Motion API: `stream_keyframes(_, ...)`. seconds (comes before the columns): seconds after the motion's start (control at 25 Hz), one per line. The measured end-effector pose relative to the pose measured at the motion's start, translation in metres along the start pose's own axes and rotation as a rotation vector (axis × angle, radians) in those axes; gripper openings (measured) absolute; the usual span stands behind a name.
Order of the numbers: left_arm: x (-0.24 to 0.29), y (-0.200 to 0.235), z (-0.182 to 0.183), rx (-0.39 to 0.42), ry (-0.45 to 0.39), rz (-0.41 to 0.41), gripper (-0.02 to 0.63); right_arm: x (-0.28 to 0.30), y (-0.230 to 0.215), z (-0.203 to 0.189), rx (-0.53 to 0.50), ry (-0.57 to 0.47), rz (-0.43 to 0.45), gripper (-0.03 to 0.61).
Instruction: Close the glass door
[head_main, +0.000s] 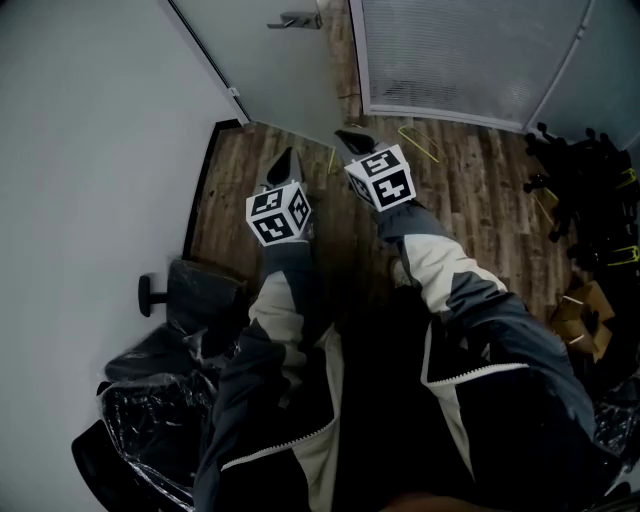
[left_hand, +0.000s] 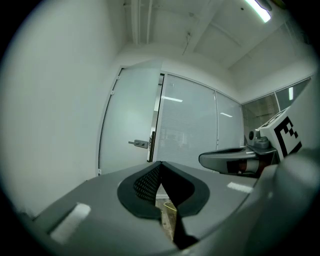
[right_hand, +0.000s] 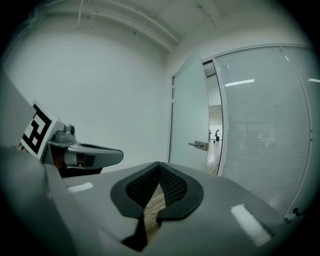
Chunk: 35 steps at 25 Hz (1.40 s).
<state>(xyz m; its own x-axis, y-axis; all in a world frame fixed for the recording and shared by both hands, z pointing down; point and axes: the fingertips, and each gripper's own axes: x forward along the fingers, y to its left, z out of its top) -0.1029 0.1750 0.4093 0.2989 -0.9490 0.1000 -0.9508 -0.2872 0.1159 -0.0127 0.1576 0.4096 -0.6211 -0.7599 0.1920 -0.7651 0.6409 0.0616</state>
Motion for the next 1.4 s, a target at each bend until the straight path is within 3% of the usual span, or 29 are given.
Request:
stream_keyframes(0.4,0.102,0.032,0.003,-0.001,0.021,0.114,0.003,0.097,-0.072,-0.002,-0.013,-0.003,0.124,0.006)
stream_keyframes(0.72,0.184,0.03,0.014,-0.009,0.023,0.199,0.003,0.149,-0.136,0.001,-0.039,0.017,0.234,0.006)
stream_keyframes(1.04,0.239,0.033,0.014,0.011,0.036,0.209,0.003,0.183,-0.182,-0.001,-0.033,0.029,0.253,0.006)
stream_keyframes(1.4,0.291,0.072,0.022,-0.009,0.009,0.176,0.003,0.235,-0.203,0.008,-0.077,0.025,0.237,0.006)
